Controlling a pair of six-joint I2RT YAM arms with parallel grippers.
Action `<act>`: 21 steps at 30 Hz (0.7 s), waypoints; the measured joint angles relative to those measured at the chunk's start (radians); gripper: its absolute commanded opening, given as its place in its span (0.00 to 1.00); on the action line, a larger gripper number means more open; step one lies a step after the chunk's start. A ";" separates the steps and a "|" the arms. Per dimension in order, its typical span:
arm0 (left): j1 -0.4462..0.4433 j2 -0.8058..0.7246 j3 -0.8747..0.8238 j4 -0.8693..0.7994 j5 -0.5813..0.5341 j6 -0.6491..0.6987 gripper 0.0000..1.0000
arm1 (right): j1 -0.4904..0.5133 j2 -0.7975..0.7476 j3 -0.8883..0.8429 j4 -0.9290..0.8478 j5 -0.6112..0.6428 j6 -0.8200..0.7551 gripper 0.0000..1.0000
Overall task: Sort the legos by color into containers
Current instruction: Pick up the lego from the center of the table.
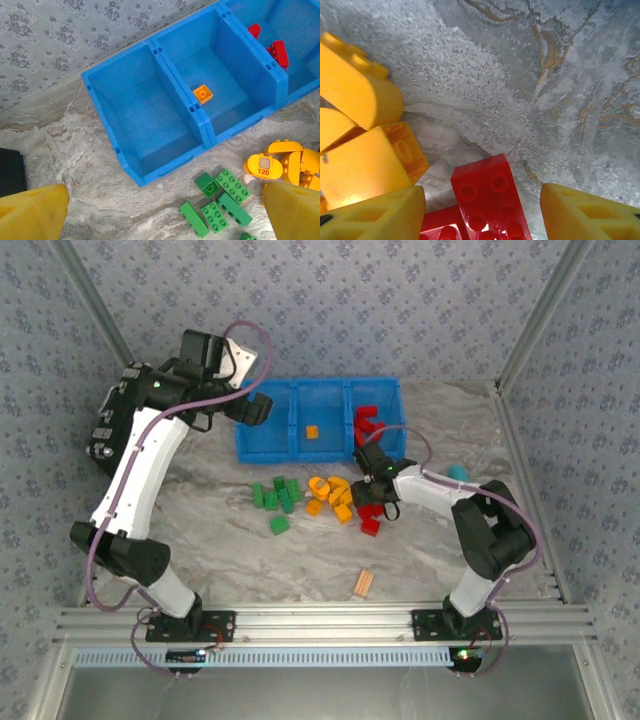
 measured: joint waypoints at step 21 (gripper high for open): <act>-0.013 0.024 0.005 -0.019 -0.016 0.012 1.00 | -0.013 0.070 -0.003 0.026 0.023 0.043 0.41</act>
